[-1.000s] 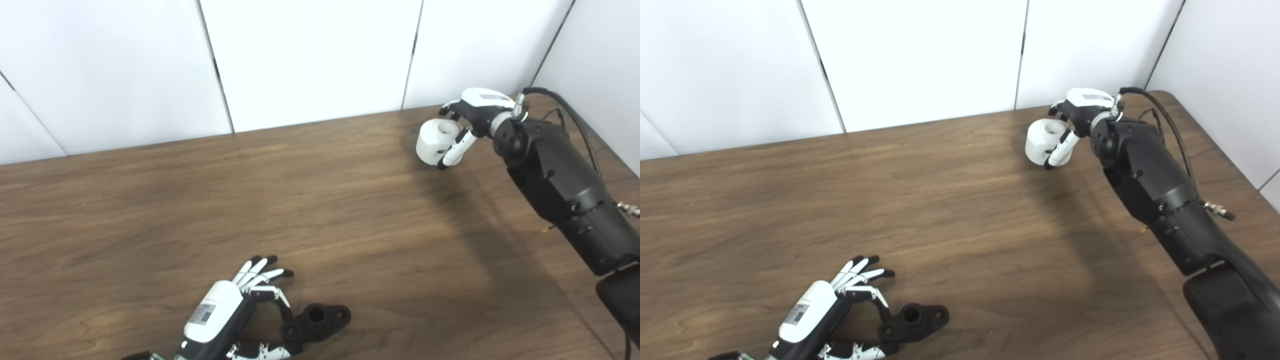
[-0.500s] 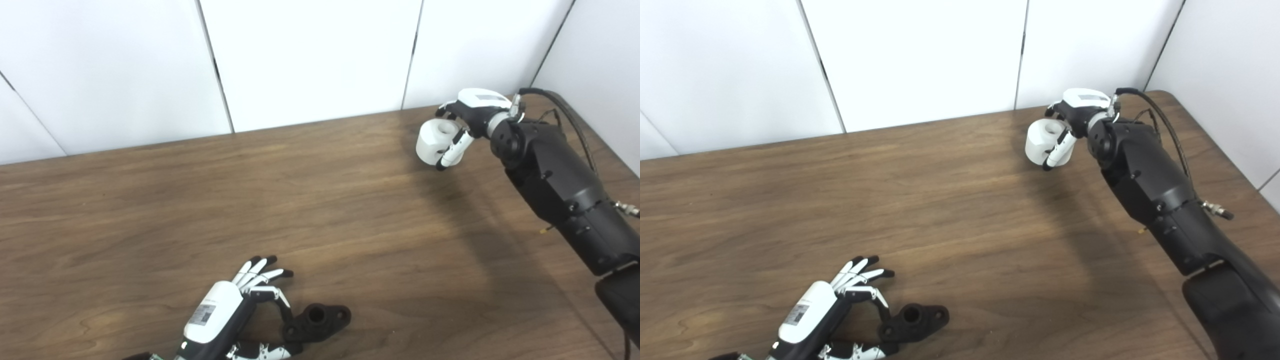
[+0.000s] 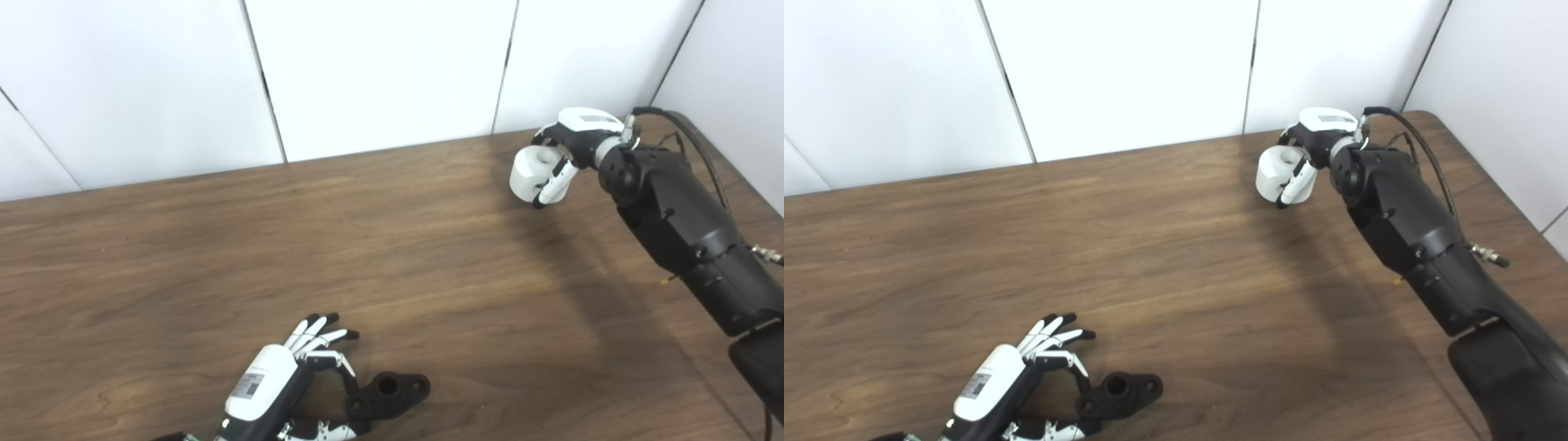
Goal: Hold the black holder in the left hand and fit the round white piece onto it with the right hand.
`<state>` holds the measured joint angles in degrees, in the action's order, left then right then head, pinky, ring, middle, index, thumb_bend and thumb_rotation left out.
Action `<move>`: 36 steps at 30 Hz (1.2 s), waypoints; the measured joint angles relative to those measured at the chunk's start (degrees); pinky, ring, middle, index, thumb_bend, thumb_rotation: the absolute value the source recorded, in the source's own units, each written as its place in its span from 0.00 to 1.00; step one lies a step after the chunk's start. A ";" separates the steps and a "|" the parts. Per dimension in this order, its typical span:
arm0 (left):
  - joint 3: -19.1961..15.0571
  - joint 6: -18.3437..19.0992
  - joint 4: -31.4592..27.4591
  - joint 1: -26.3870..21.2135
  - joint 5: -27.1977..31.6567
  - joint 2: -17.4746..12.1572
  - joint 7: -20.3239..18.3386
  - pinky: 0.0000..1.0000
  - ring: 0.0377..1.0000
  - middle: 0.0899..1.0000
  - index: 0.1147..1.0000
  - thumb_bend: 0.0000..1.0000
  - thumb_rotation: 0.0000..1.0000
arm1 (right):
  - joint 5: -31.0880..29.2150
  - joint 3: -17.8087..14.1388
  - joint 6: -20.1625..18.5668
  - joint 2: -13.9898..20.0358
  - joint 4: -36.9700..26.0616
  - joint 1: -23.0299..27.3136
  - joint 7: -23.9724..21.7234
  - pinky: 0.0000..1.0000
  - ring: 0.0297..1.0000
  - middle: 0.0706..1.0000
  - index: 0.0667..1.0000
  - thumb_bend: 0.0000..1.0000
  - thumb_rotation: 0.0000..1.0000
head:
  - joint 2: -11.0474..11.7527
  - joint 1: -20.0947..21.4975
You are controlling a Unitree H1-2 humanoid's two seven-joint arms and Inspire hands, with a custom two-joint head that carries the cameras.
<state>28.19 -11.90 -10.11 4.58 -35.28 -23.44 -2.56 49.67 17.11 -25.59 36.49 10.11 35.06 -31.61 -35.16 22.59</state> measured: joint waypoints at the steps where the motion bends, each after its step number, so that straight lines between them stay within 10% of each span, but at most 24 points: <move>1: 0.00 0.00 0.00 0.00 0.00 0.01 0.00 1.00 0.97 0.84 0.42 0.52 0.06 | 0.00 0.13 0.00 0.06 0.00 0.01 -0.02 1.00 0.92 0.76 0.78 0.91 0.26 | 0.00 0.00; 34: 0.08 1.43 -0.86 0.25 -0.50 0.36 -0.30 1.00 0.97 0.84 0.42 0.52 0.06 | -0.55 1.16 1.04 0.79 0.68 2.17 -1.59 0.98 0.80 0.60 0.64 0.85 0.19 | -0.53 -0.44; 36: 0.10 1.93 -1.26 0.43 -0.80 0.43 -0.30 1.00 0.97 0.84 0.42 0.52 0.06 | -0.39 1.36 1.27 0.81 0.69 2.17 -1.59 1.00 0.78 0.50 0.62 0.71 0.09 | -0.61 -0.44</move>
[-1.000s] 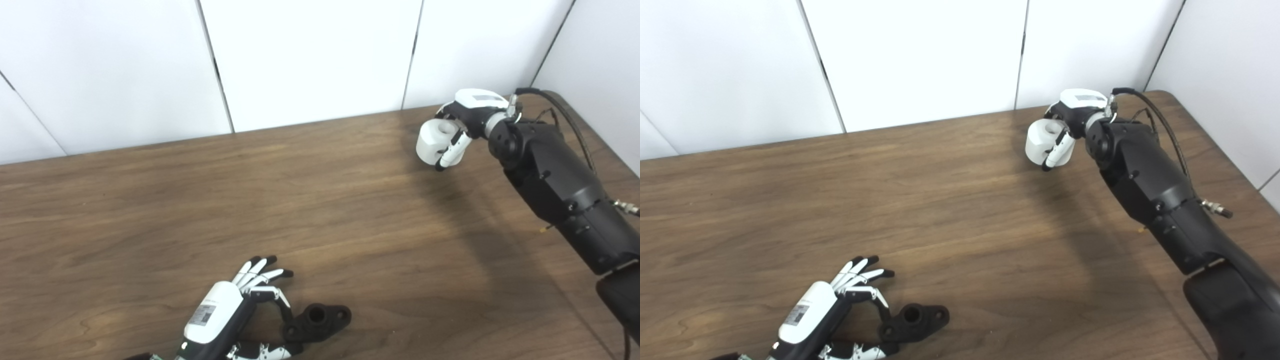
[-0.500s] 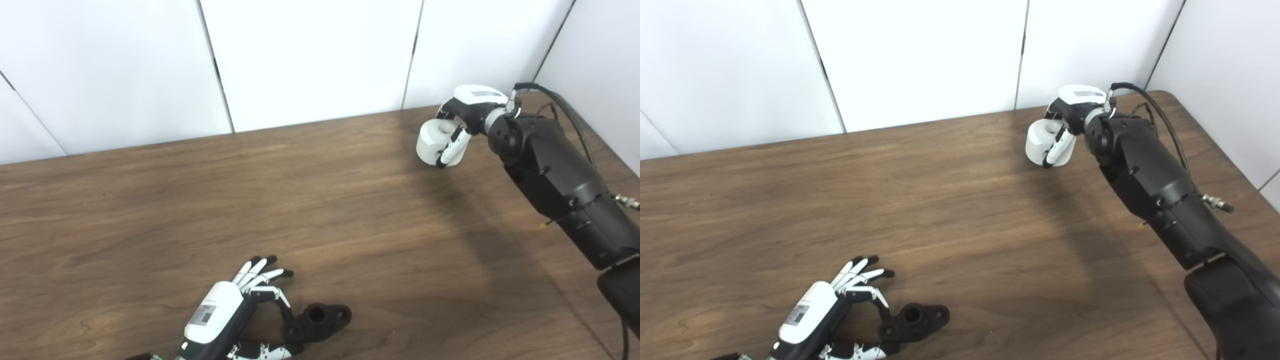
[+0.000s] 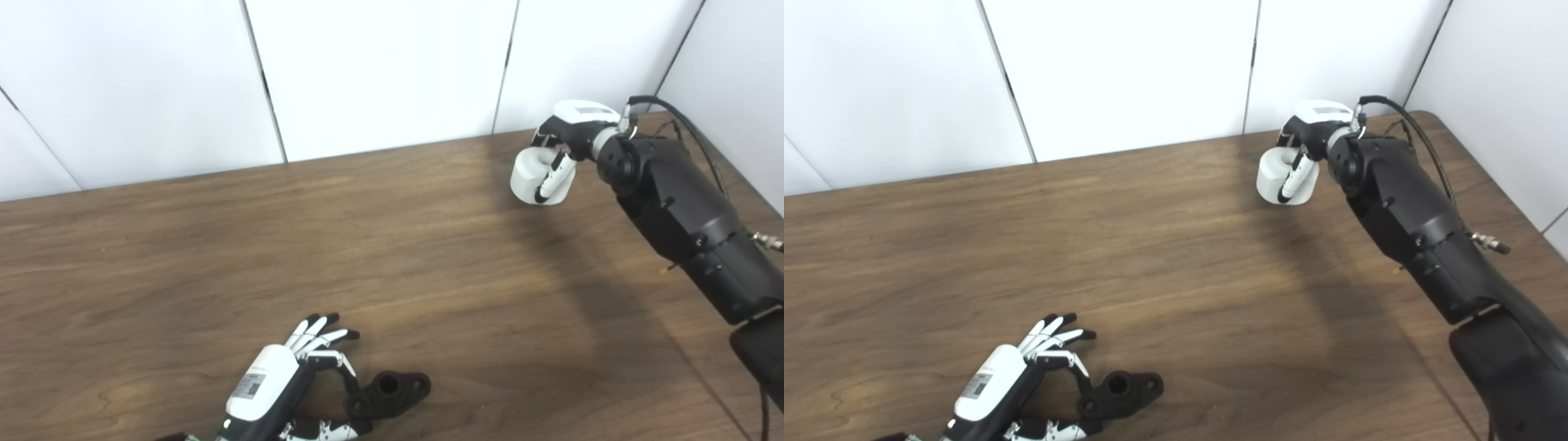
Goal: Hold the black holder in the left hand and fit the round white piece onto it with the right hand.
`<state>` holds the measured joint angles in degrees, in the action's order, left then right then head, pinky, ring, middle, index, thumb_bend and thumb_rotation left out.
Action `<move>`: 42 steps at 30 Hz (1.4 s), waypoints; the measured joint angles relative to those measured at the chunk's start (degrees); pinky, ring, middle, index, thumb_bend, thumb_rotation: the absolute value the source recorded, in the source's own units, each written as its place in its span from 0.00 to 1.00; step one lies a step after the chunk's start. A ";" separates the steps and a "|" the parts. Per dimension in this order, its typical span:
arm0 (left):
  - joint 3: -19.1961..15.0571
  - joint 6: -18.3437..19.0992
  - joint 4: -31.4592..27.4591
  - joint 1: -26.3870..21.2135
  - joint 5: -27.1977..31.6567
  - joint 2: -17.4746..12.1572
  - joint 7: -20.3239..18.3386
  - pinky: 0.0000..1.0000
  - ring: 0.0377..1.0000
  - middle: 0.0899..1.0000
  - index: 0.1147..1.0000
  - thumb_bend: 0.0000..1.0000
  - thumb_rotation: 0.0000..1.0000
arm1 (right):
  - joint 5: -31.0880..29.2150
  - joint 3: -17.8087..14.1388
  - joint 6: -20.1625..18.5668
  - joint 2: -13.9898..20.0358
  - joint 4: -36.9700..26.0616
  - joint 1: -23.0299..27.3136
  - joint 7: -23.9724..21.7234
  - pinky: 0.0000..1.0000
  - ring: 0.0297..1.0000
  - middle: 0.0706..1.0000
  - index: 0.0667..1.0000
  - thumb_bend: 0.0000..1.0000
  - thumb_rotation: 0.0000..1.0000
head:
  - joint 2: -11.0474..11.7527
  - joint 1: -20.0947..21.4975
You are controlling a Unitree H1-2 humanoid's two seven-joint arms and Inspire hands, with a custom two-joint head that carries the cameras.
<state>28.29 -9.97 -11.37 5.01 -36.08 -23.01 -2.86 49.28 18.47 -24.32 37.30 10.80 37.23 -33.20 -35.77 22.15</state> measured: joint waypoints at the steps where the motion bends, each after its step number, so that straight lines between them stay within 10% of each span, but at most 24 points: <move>1: 0.01 0.20 -0.16 0.10 -0.05 0.04 -0.02 1.00 0.97 0.84 0.42 0.52 0.06 | 0.29 0.48 0.37 0.14 -0.01 0.00 0.02 1.00 0.77 0.47 0.61 0.64 0.05 | -0.09 0.00; 9: 0.06 1.13 -0.87 0.32 -0.37 0.10 -0.33 1.00 0.98 0.84 0.42 0.52 0.06 | 2.31 2.14 3.00 1.51 -0.32 0.09 0.20 0.98 0.73 0.51 0.43 0.52 0.00 | -0.62 -0.09; 37: 0.60 2.55 -1.76 0.21 -1.17 0.14 -0.60 1.00 0.97 0.84 0.42 0.52 0.06 | 2.19 1.28 4.98 1.31 -0.77 -0.64 1.41 0.98 0.75 0.58 0.45 0.52 0.14 | -1.23 -0.70; 40: 0.64 2.55 -1.72 -0.04 -1.17 0.14 -0.96 1.00 0.97 0.84 0.42 0.52 0.06 | 1.09 -0.28 4.58 0.70 -1.37 -0.80 1.44 0.84 0.63 0.48 0.44 0.53 0.02 | -1.32 -0.70; 42: 0.64 2.55 -1.70 -0.31 -1.17 0.15 -1.36 1.00 0.97 0.84 0.42 0.52 0.06 | 0.54 -0.95 4.03 0.44 -2.48 -0.83 1.40 0.56 0.39 0.44 0.44 0.53 0.01 | -1.49 -0.88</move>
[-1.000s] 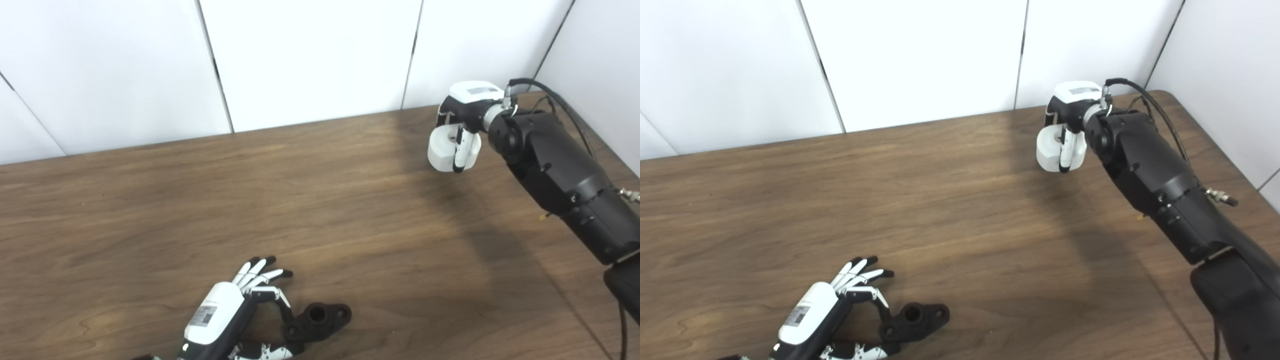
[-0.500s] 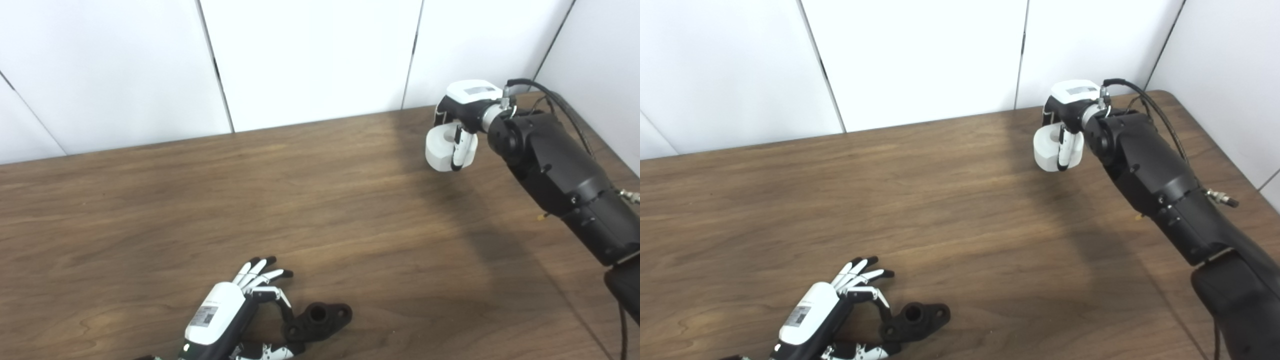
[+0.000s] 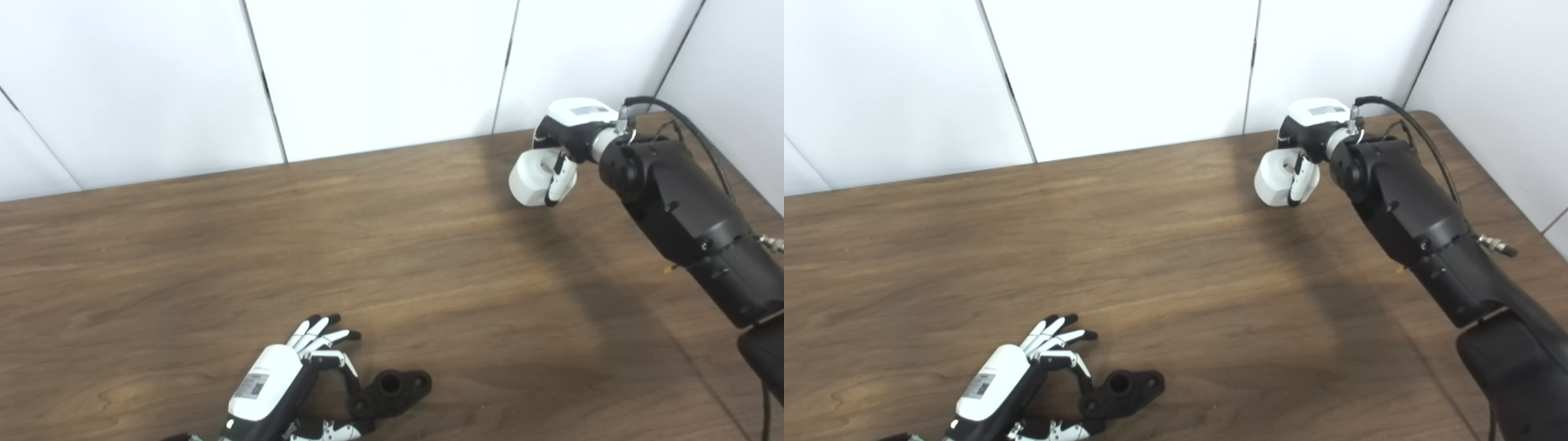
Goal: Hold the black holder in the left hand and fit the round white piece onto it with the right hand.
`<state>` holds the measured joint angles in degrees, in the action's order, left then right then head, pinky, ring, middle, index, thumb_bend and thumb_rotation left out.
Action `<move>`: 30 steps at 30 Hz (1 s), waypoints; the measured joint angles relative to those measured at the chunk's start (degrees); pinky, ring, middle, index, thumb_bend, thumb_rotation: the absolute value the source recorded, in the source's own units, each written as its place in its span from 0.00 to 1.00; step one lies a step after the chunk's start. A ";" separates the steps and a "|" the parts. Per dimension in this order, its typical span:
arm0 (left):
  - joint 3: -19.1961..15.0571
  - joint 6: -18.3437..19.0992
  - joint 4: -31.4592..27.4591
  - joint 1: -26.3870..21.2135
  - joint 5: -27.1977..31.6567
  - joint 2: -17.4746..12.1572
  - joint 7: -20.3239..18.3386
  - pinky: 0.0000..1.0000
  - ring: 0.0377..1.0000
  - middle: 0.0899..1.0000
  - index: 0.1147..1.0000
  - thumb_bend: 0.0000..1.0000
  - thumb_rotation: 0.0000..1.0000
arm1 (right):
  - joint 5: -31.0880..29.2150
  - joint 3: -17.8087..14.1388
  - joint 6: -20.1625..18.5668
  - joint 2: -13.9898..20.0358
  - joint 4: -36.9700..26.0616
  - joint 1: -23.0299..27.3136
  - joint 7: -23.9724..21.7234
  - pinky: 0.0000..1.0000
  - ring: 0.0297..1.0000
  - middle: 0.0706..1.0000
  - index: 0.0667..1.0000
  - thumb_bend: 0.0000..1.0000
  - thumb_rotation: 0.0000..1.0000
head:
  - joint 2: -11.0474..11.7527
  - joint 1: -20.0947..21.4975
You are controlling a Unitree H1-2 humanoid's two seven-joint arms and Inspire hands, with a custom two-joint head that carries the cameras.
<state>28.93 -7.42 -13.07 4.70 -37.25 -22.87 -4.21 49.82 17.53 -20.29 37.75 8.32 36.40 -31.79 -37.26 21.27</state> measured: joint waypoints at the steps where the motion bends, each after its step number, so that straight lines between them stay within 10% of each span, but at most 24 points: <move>1: 0.00 0.00 0.06 -0.17 0.00 0.01 -0.23 1.00 0.97 0.83 0.42 0.52 0.06 | -0.18 -0.32 -0.58 -0.24 -0.55 0.00 -0.10 0.49 0.34 0.44 0.44 0.53 0.00 | 0.00 0.00; 6: 0.02 -0.02 0.44 -0.50 0.00 0.32 -0.37 1.00 0.97 0.83 0.42 0.52 0.06 | -0.83 -0.50 -2.61 -0.60 -4.53 -0.01 -2.94 0.20 0.17 0.43 0.44 0.53 0.00 | -0.18 0.09; 10: 0.15 -0.03 0.69 -0.87 0.00 0.36 -0.40 1.00 0.97 0.84 0.42 0.52 0.06 | -1.65 -0.94 -3.30 -0.60 -8.69 -0.01 -4.91 0.08 0.09 0.16 0.45 0.53 0.13 | -0.18 0.17; 25: 0.23 0.00 0.97 -1.15 -0.01 1.00 -0.55 1.00 0.97 0.83 0.42 0.52 0.06 | -1.00 -0.33 -3.76 -0.31 -12.65 0.23 -10.90 0.21 0.22 0.28 0.45 0.53 0.14 | -1.06 -0.79; 30: 0.33 0.01 1.04 -1.50 -0.08 1.04 -0.91 1.00 0.97 0.83 0.42 0.52 0.06 | 0.13 0.91 -3.40 -0.11 -16.80 1.73 -14.47 0.43 0.44 0.44 0.44 0.53 0.01 | -1.58 -1.06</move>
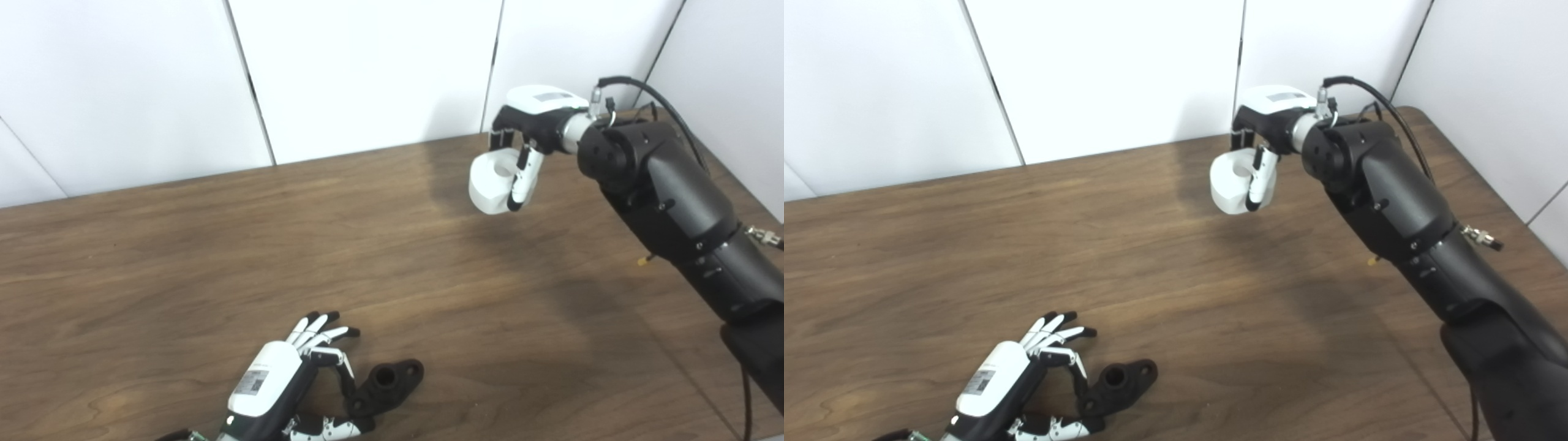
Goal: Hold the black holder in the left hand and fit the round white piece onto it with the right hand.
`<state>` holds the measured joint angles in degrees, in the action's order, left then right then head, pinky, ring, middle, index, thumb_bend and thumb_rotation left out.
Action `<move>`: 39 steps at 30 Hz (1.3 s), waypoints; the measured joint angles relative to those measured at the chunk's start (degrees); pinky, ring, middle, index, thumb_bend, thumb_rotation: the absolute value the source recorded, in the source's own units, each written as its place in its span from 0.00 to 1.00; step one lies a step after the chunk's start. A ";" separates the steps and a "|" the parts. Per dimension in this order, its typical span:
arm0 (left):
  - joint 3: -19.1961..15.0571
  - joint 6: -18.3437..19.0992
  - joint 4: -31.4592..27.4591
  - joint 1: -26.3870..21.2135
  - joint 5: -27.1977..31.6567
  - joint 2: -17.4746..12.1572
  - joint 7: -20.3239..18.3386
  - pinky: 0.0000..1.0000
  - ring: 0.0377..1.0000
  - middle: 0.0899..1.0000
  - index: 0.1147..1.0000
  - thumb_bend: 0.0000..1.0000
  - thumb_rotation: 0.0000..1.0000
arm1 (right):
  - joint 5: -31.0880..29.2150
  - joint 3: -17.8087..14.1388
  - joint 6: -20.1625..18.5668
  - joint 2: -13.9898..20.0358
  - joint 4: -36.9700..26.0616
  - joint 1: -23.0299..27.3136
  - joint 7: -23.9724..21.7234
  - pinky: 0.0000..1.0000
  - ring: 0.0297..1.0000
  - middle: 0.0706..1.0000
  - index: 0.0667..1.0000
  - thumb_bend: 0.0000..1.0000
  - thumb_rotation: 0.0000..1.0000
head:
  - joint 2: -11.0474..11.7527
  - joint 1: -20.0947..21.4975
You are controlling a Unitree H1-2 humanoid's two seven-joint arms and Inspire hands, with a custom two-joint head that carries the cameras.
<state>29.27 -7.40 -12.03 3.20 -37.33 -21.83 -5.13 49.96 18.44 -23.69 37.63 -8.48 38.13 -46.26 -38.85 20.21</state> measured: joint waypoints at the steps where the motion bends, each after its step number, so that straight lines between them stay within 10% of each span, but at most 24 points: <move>1: 0.04 0.01 0.02 -0.06 -0.02 0.03 -0.02 1.00 0.97 0.83 0.42 0.52 0.06 | 0.15 0.22 0.11 0.04 -0.98 0.44 -1.18 0.52 0.50 0.47 0.43 0.53 0.01 | -0.09 -0.17; 9: 0.20 0.59 0.01 -0.26 -0.47 0.57 -0.32 1.00 0.97 0.83 0.42 0.52 0.06 | 0.24 1.67 0.68 -0.35 -11.28 2.07 -8.77 0.91 0.68 0.48 0.43 0.53 0.00 | -1.06 -0.97; 28: 1.18 4.43 -1.53 -1.07 -2.98 3.27 -3.12 1.00 0.95 0.82 0.42 0.52 0.06 | -4.16 0.67 -0.48 -2.98 -22.36 3.62 -19.96 0.77 0.57 0.48 0.43 0.53 0.00 | -8.88 -6.94; 33: 1.52 5.53 -1.90 -1.55 -3.70 4.38 -4.63 1.00 0.95 0.82 0.42 0.52 0.06 | -6.85 0.91 -0.76 -2.98 -23.86 3.60 -20.16 0.97 0.70 0.50 0.41 0.52 0.00 | -10.02 -8.70; 39: 2.01 6.38 -2.30 -1.97 -4.81 4.83 -5.28 1.00 0.95 0.82 0.42 0.52 0.06 | -8.05 0.57 -1.00 -3.42 -26.90 3.28 -20.35 0.93 0.70 0.45 0.44 0.53 0.00 | -11.25 -9.67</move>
<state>31.28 -1.02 -14.33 1.23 -42.13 -17.00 -10.40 41.91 19.02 -24.69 34.22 -35.38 41.41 -66.60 -50.09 10.55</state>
